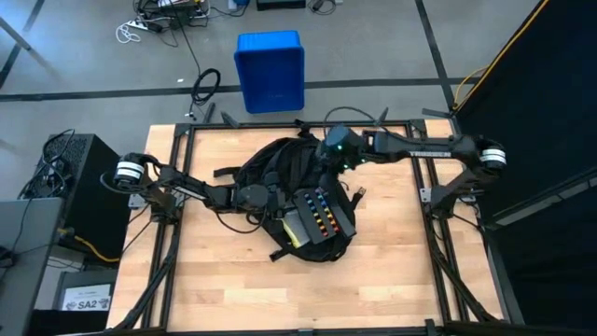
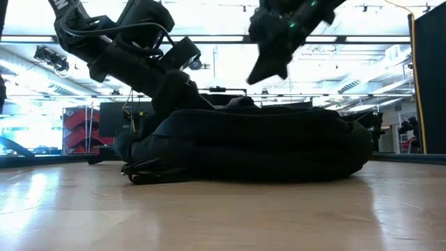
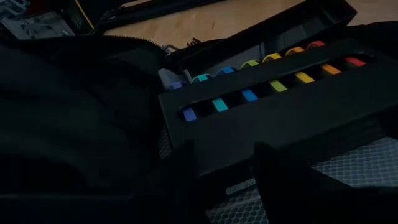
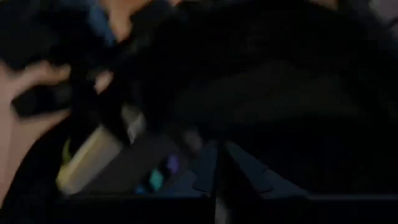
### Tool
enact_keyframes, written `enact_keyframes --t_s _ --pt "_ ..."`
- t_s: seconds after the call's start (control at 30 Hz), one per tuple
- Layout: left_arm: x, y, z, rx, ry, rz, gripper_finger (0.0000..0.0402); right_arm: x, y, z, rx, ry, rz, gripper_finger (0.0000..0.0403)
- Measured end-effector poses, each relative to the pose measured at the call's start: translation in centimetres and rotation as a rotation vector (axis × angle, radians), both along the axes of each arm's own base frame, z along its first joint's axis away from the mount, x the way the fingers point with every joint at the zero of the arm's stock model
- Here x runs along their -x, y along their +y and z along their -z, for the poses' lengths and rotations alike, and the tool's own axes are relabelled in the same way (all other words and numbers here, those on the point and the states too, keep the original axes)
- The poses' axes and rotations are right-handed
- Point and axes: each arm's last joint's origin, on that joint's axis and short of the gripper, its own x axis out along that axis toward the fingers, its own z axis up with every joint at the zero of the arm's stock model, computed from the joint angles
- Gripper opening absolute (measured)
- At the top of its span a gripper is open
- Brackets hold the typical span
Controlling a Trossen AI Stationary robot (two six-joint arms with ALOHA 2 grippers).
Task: Unpack backpack
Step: Open the black backpack, then remove the black medicine organizer from the black backpack
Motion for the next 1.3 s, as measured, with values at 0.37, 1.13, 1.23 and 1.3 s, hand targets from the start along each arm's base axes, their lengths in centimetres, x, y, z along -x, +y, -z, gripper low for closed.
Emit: enact_keyframes --t_s 0.37,1.13,1.23,1.3 --pt "0.0 0.0 0.0 0.008 -0.002 -0.002 0.0135 3.6 6.0 4.9 0.044 0.39 0.09 0.0008" --pt "0.0 0.0 0.1 0.019 0.002 -0.005 0.0135 12.3 8.6 9.1 -0.198 -0.125 0.191 0.0054" --pt "0.0 0.0 0.1 0.019 0.003 -0.004 0.0135 13.3 9.0 8.5 -0.201 -0.224 0.208 0.0064" --pt "0.0 0.0 0.1 0.019 0.002 -0.004 0.0135 13.9 9.6 9.1 -0.22 -0.291 0.225 0.007"
